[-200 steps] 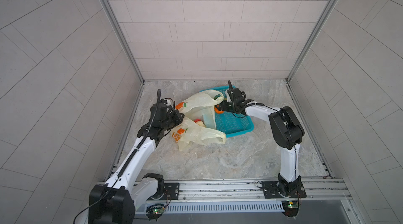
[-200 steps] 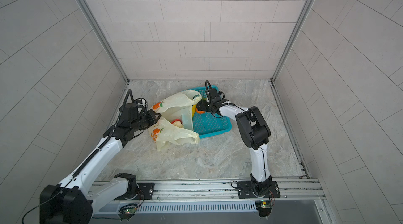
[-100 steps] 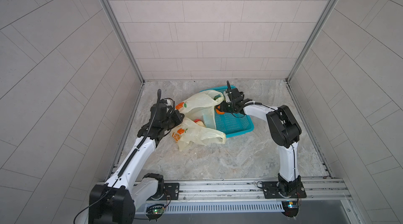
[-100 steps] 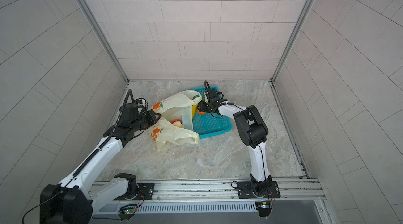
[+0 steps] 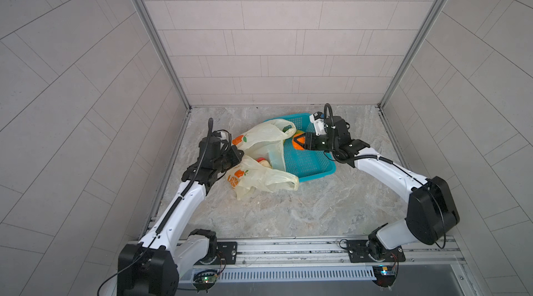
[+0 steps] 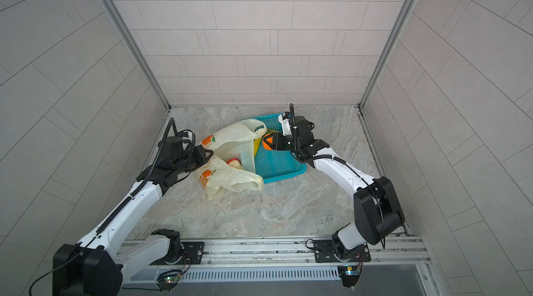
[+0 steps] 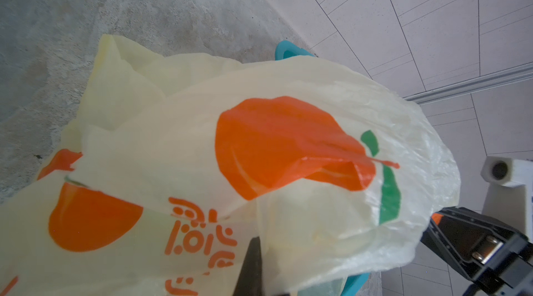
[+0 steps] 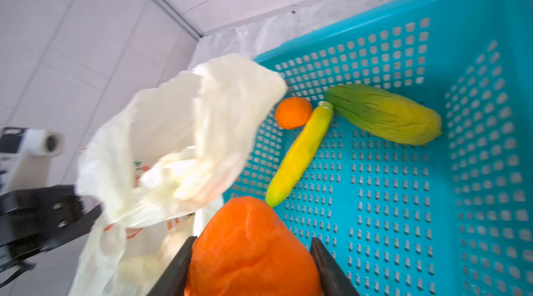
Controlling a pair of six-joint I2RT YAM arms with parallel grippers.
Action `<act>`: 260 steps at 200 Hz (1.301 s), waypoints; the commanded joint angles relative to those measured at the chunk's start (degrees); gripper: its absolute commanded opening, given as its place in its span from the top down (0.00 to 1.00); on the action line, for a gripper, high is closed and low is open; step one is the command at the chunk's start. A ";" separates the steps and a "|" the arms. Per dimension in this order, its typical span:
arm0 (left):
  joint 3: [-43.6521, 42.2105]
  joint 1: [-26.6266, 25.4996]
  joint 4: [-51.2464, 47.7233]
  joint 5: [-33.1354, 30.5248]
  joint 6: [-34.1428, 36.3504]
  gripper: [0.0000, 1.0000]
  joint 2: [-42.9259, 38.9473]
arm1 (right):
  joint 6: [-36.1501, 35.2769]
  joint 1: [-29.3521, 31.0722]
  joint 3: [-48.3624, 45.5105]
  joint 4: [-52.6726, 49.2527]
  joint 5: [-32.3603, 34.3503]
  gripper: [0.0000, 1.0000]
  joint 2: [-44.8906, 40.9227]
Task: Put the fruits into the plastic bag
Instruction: 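Carry the orange toward the bag opening held by the left gripper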
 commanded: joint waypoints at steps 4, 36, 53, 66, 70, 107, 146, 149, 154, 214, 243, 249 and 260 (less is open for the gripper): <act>0.05 -0.29 0.99 0.23 0.46 1.00 -0.58 | 0.51 3.11 -0.62 5.78 -9.51 0.62 -0.37; 1.14 -0.28 0.13 0.47 0.17 1.00 -0.85 | -1.67 8.08 3.57 5.70 -13.18 0.62 3.69; 2.15 -0.24 -0.85 0.86 -0.14 1.00 -1.45 | -2.53 10.08 6.78 4.22 -13.34 0.62 7.59; 3.11 -0.27 -1.83 1.12 -0.18 1.00 -2.03 | -2.47 11.22 9.36 3.65 -12.51 0.62 10.82; 3.33 -0.27 -2.12 1.28 -0.12 1.00 -2.29 | -2.30 11.48 10.23 3.52 -12.08 0.61 11.83; 5.20 -0.30 -3.52 3.23 -4.19 1.00 -5.32 | -0.69 12.78 17.69 3.01 -8.87 0.59 20.48; 4.87 -0.30 -3.65 2.26 -3.66 1.00 -6.68 | -2.63 14.25 24.73 -2.07 -6.48 0.35 26.32; 4.73 -0.30 -3.72 2.01 -3.57 1.00 -6.55 | -2.85 14.39 24.85 -2.14 -6.63 0.33 26.32; 4.53 -0.30 -3.84 1.76 -3.44 1.00 -6.40 | -3.23 14.62 24.86 -2.24 -6.77 0.30 26.23; 3.02 -0.30 -4.59 -1.44 -1.86 1.00 -4.62 | -6.19 13.43 15.40 3.06 -3.91 0.13 15.82; 2.30 -0.30 -6.26 -4.66 -1.46 1.00 -3.71 | -1.17 10.04 7.83 12.20 -4.63 0.15 9.25; 2.05 -0.35 -6.52 -5.25 -1.46 1.00 -3.44 | 0.47 9.15 6.34 14.47 -5.03 0.15 7.86; 1.55 -0.30 -6.94 -6.04 -1.42 1.00 -3.14 | 3.50 7.33 2.77 18.99 -5.20 0.15 5.60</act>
